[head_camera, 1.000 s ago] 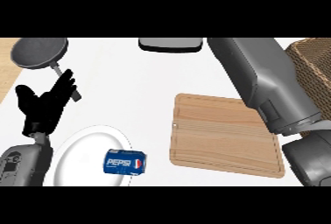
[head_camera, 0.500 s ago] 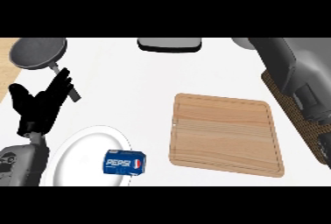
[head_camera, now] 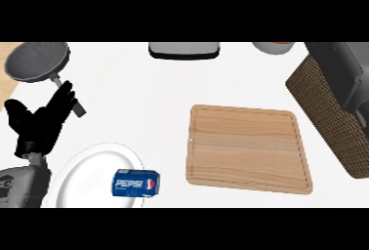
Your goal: Pick the cupcake from the cutting board and place it in the basket
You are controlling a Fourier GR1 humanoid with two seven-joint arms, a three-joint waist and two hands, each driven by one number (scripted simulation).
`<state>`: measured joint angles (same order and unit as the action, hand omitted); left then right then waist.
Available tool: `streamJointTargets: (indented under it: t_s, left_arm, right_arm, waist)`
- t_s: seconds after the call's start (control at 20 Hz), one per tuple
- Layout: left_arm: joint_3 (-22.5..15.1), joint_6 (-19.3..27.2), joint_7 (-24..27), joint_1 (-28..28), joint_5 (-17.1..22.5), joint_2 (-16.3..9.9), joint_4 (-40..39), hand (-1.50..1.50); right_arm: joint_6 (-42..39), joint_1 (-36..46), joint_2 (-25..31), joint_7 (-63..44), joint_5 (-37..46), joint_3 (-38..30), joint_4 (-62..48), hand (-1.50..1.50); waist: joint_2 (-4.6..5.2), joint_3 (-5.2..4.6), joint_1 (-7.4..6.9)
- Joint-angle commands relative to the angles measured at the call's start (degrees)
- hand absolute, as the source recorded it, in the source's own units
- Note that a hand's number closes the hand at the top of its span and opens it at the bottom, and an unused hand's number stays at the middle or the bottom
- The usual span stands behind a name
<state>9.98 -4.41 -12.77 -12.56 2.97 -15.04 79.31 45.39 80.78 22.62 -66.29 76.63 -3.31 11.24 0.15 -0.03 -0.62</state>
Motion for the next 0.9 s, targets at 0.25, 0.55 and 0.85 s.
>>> streamJointTargets:
  t_s: [0.25,0.55,0.85]
  left_arm:
    - [0.85,-0.6,-0.11,-0.34,0.31,-0.76,-0.07,0.0]
    - [1.58,-2.02,3.65,2.78,0.42,-0.78,-1.77,0.0]
    - [0.3,0.18,-2.29,0.1,0.38,0.57,1.91,0.0]
  right_arm:
    - [3.56,-9.87,2.26,-2.19,-2.36,-2.31,6.48,1.5]
    - [5.17,-18.02,1.44,2.02,-5.06,-3.69,14.44,1.5]
    - [10.9,-20.48,5.61,-4.23,-1.59,-7.49,10.65,-1.5]
  waist:
    - [-0.27,0.01,0.78]
    - [-0.45,-0.02,1.24]
    - [-0.11,0.01,0.24]
